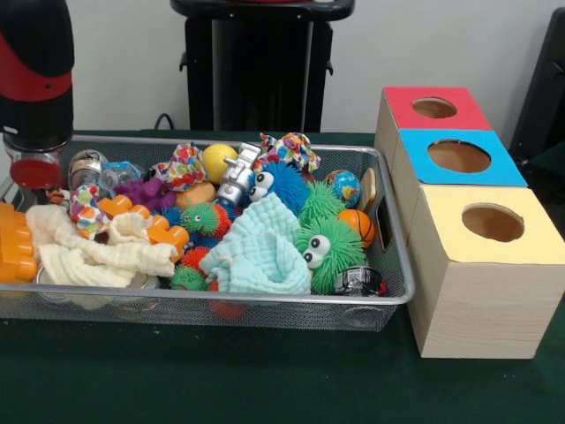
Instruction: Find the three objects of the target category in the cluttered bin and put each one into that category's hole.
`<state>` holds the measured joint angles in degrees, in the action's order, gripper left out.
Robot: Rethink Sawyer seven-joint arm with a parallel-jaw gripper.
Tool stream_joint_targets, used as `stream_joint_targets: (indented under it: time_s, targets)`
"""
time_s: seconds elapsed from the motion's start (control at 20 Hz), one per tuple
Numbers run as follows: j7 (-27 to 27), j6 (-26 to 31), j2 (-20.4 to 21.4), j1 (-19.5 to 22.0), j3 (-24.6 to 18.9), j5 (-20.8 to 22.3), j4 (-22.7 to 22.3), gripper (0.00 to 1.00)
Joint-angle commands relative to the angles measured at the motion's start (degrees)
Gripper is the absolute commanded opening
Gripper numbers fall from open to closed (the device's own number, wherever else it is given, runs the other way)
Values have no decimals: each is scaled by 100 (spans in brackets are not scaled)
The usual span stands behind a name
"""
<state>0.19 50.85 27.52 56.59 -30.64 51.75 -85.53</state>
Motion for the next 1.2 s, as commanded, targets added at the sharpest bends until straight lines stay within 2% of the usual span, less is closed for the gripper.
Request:
stream_joint_targets:
  time_s: [0.05,0.15,0.4,0.5,0.55,0.7,0.75,1.2]
  targets:
    - [-617,405,-707,112,300,201,76,100]
    - [-432,401,-651,18,390,261,120,100]
    - [-411,460,-609,-37,445,296,112,100]
    - [-639,480,-608,4,389,299,37,100]
    - [-903,497,-621,51,329,326,2,0]
    - [-733,448,-612,113,277,163,-86,0]
    - [-943,453,-592,140,228,191,-151,0]
    - [-453,692,-366,-54,391,54,-245,0]
